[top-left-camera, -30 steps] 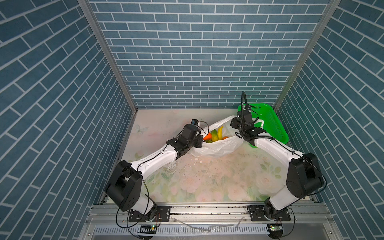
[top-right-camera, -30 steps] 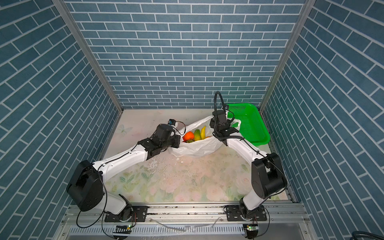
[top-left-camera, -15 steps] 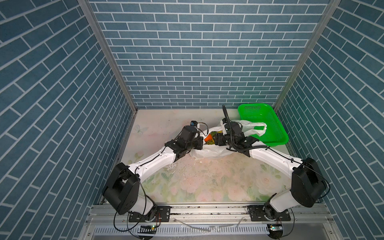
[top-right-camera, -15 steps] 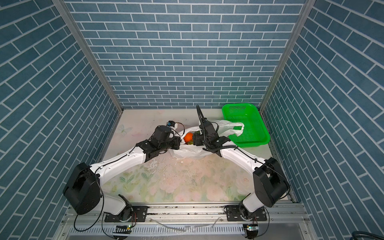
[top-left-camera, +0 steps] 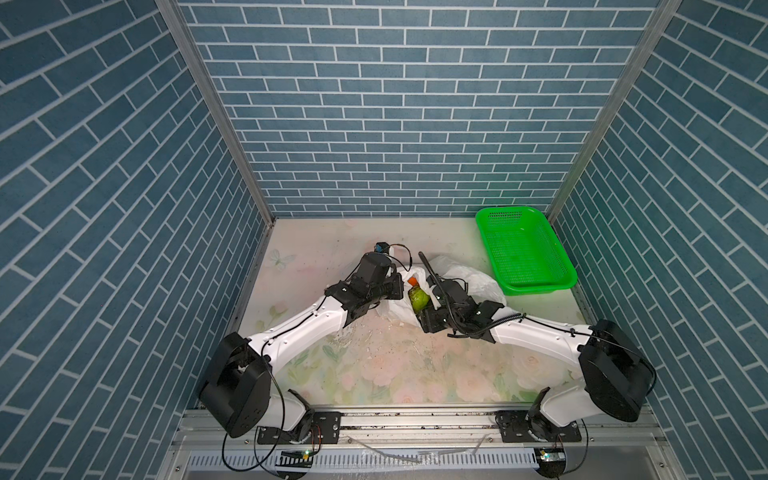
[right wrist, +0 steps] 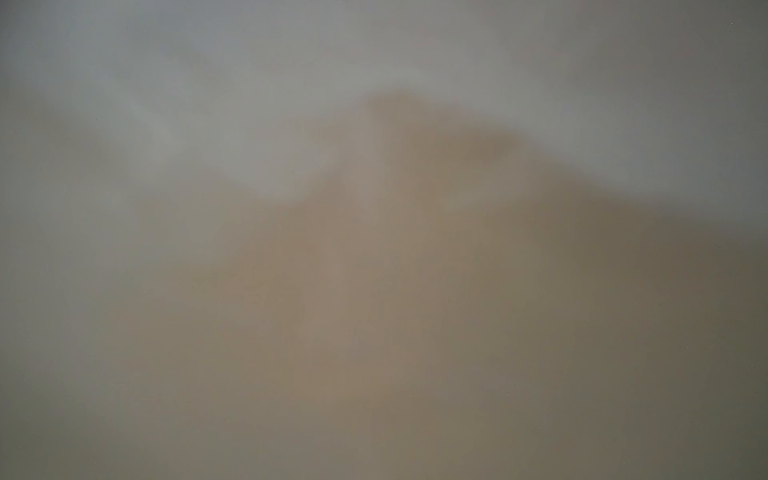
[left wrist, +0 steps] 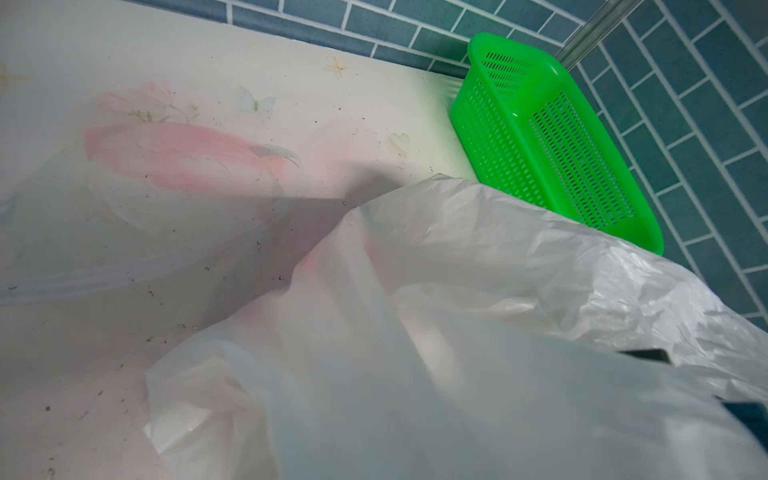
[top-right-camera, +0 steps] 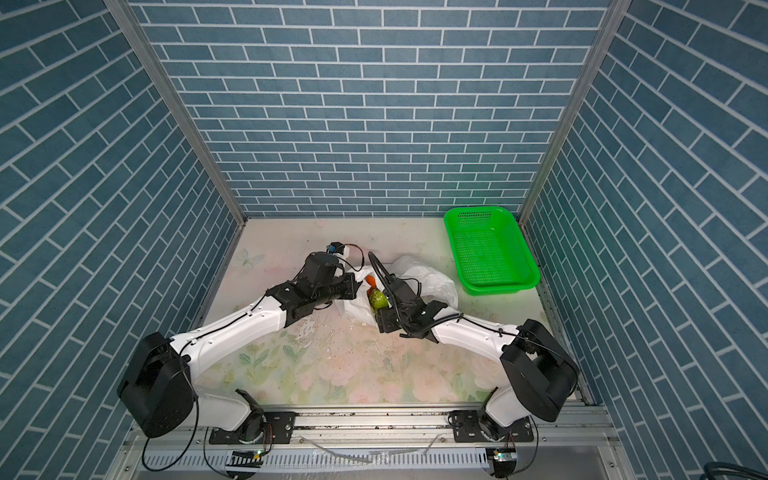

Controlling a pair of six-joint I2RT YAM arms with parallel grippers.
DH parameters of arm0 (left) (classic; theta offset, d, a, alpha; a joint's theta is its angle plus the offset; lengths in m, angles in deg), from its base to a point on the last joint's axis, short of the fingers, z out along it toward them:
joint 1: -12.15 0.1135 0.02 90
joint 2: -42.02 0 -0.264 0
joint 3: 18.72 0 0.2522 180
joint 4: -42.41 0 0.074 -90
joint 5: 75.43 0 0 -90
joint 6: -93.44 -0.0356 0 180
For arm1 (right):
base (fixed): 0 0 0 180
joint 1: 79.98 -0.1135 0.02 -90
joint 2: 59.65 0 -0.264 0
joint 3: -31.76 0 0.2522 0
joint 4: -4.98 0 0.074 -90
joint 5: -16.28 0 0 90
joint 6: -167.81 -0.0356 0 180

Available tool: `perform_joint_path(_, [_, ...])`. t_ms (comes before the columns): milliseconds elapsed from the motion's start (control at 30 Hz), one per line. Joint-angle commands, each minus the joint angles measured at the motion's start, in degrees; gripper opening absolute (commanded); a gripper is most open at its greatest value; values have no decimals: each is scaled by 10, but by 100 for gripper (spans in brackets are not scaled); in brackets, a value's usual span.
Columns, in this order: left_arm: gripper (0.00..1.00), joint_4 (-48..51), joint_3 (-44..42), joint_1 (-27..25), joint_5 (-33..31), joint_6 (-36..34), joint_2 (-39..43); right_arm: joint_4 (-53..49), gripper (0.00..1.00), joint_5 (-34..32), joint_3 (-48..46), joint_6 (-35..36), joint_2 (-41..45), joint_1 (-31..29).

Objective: Untie the knot of the plastic bag and take out the fruit

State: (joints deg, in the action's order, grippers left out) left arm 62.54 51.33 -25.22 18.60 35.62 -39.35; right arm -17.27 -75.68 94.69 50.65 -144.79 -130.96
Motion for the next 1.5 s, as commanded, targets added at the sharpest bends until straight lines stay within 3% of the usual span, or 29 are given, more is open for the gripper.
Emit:
perform_joint_path(0, [24,12,10,4,-9,24,4,-10,72,-15,-14,-3,14,-17])
perform_joint_path(300, [42,104,77,7,-80,34,-24,-21,72,-24,-19,-4,-7,-74])
perform_joint_path(400, [44,131,92,7,-100,18,-40,-16,72,-25,-24,-12,-8,-78])
perform_joint_path(467, [39,150,104,4,-103,1,-56,-20,72,-36,-23,-18,-1,-77])
perform_joint_path(600, [21,191,125,-15,-130,-36,-66,-41,74,-71,-14,-55,40,-48])
perform_joint_path(733, [16,129,77,-32,-115,-59,-26,-19,75,-60,6,-91,68,-4])
perform_joint_path(867, [10,65,26,-46,-106,-78,8,12,79,-54,52,-108,29,33])
perform_joint_path(1100, [3,3,-52,-58,-106,-106,50,90,82,-247,101,-124,-11,86])
perform_joint_path(1167, [2,-6,-64,-58,-109,-99,58,79,82,-206,116,-122,-18,113])
perform_joint_path(1233, [2,8,-50,-58,-110,-86,54,51,83,-133,135,-72,-22,114])
perform_joint_path(1300, [2,30,-23,-57,-115,-68,44,-10,90,-44,147,-31,-20,103])
perform_joint_path(1467, [0,75,36,-43,-102,-19,8,-92,91,-28,90,12,63,46])
